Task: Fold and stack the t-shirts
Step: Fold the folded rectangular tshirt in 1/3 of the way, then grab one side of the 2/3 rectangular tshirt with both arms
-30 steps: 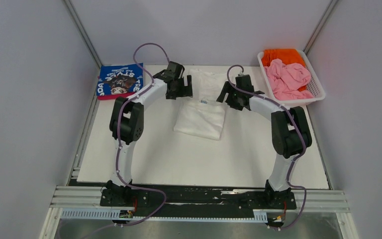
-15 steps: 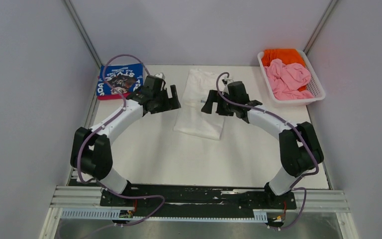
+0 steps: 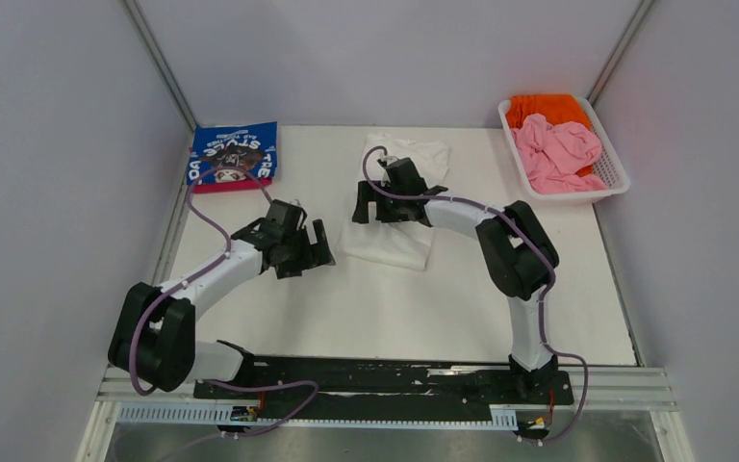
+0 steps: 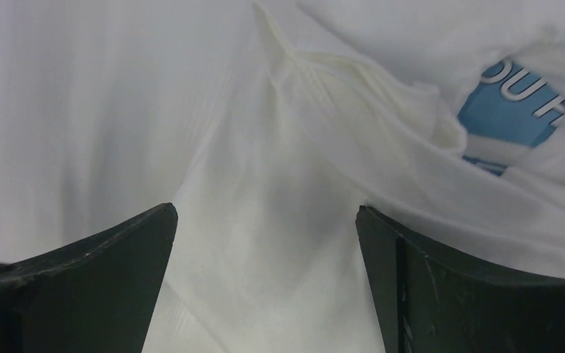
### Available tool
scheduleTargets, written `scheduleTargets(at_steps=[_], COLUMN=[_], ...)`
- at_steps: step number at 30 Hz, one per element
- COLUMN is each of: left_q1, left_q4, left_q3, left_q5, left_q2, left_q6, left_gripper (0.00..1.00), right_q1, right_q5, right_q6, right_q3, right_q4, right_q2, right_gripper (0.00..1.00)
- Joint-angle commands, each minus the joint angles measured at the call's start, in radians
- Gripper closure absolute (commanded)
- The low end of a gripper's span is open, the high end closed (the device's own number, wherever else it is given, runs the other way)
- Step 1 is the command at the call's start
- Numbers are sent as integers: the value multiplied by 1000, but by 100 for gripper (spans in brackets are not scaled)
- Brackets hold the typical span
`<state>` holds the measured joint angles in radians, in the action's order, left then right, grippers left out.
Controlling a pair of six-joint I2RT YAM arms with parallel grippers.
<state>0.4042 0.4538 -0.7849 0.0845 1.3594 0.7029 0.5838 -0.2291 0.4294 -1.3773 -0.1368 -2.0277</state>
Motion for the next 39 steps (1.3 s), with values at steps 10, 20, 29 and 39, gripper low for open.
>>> scheduleTargets(at_steps=[10, 20, 29, 39], left_q1=[0, 0, -1, 1], left_q4=[-16, -61, -109, -158], left_q3=[20, -84, -258, -337], left_q5=[-25, -17, -21, 46], left_q2=[-36, 85, 303, 486], left_q6=[47, 40, 5, -24], left_gripper=[0, 0, 3, 25], right_q1=[-61, -100, -123, -137], right_q5=[166, 195, 274, 450], right_q6=[-94, -142, -138, 7], right_q3=[-306, -466, -396, 87], right_q4=[46, 48, 41, 0], right_q2=[-209, -331, -102, 407], right_gripper=[0, 0, 0, 0])
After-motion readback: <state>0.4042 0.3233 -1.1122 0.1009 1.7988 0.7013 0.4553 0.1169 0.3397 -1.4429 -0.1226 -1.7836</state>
